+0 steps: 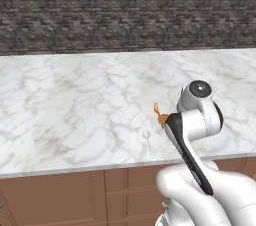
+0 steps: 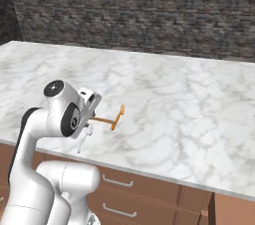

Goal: Organize the utensils by type. Pick up the wooden spoons from the counter and place them in the open cabinet. Then pick up the metallic utensils from the counter and place them in the open drawer.

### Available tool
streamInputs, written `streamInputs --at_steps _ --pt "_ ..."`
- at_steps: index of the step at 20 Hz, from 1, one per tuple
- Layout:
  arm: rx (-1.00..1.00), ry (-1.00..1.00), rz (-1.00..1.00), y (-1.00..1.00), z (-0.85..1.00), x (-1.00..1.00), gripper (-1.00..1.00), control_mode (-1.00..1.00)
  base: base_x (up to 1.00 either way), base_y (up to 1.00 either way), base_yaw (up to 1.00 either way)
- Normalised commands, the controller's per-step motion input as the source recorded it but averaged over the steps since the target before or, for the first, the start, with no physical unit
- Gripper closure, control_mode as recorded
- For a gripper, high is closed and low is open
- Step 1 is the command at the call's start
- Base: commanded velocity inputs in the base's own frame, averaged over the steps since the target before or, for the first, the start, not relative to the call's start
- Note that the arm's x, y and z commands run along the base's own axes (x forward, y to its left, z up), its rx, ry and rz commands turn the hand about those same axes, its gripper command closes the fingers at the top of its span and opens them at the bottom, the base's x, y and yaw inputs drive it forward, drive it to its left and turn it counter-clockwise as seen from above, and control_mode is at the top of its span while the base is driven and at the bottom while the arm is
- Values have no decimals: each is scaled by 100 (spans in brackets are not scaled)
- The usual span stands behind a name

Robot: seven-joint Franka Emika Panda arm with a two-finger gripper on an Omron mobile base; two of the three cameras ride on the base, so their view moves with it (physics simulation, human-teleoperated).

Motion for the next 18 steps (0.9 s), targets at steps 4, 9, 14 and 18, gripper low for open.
streamInputs --at_steps 4,9,14,18 --pt "0 8 2 -2 0 0 100 -100 0 0 0" --pt "0 2 0 -8 0 0 100 -100 0 0 0" --pt "0 0 0 0 0 -1 100 -100 0 0 0" --pt "0 -1 0 0 0 -17 100 -100 0 0 0"
